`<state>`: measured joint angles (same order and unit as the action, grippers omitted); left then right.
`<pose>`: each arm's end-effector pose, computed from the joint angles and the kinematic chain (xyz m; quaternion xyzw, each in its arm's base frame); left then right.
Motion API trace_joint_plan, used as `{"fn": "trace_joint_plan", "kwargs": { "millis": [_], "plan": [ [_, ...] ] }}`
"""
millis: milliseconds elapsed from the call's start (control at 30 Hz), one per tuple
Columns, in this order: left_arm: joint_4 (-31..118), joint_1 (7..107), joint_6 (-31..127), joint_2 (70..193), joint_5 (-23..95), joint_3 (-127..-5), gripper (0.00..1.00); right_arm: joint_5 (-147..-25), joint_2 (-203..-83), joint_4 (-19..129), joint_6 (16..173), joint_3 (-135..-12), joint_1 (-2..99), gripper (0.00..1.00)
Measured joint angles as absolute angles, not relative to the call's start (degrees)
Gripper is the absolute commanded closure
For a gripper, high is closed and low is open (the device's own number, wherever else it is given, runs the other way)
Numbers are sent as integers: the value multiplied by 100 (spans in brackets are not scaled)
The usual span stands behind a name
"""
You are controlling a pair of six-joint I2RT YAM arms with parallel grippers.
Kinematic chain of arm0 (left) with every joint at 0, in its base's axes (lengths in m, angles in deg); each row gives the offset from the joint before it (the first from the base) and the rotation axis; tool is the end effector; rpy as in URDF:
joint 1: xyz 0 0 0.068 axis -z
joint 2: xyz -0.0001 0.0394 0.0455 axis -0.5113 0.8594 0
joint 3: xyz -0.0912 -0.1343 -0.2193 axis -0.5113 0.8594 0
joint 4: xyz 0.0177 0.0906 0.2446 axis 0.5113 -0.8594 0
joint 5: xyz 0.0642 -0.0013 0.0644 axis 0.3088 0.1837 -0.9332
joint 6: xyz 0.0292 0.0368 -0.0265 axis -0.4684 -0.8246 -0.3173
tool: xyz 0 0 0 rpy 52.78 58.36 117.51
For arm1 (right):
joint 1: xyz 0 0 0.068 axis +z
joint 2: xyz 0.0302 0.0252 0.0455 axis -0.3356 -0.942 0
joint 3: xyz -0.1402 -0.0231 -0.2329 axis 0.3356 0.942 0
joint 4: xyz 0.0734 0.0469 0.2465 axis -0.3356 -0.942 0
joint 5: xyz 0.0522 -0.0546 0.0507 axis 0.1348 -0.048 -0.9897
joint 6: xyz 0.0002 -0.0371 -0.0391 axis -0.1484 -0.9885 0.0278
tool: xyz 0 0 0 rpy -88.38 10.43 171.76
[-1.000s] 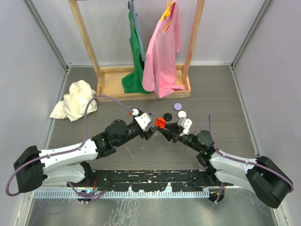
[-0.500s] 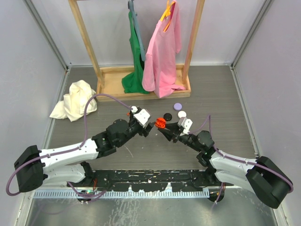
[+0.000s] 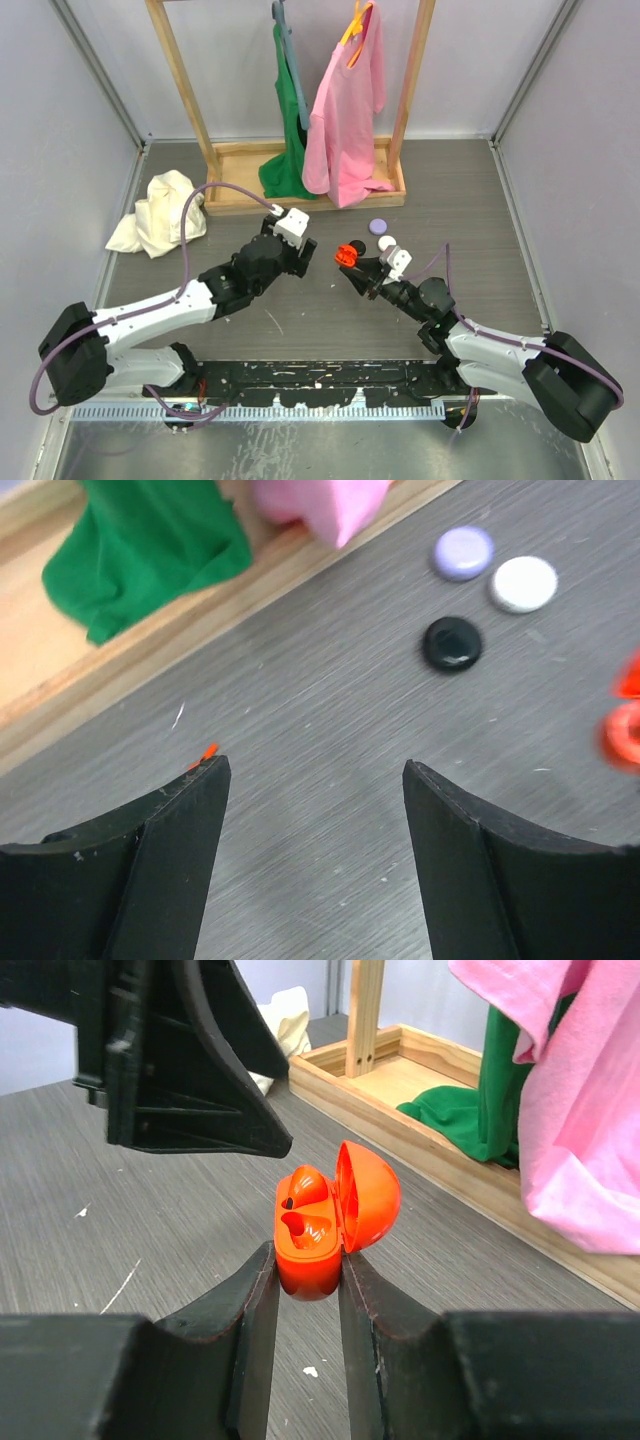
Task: Insert the wireless bluetooth earbuds into the charging case
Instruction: Pick up the earbud from the center of the board.
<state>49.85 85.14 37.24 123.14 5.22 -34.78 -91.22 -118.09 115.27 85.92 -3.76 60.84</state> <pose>0.1655 -0.2074 0.2700 0.2517 0.7583 -0.1280 0.5876 0.1327 0.1264 0.2000 -0.3125 0.5696 0.3218 0.6887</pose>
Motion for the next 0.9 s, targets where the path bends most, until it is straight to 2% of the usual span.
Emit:
{"fn": "trace_joint_plan", "kwargs": {
  "millis": [267,467,700,900],
  "plan": [
    [3971,7355,4657,13482,723,-3974,35,-8890,-11895,11510,8579,-376,6084,99],
    [3342,6466,5590,14555,941,-4695,35,-8836,-11980,11464,8577,-376,6084,99],
    [3047,6099,5920,15549,957,-5583,34,-8829,-12006,11440,8555,-376,6084,99],
    [2782,5983,5960,16034,908,-5775,34,-8829,-12028,11440,8531,-376,6084,99]
  ]
}}
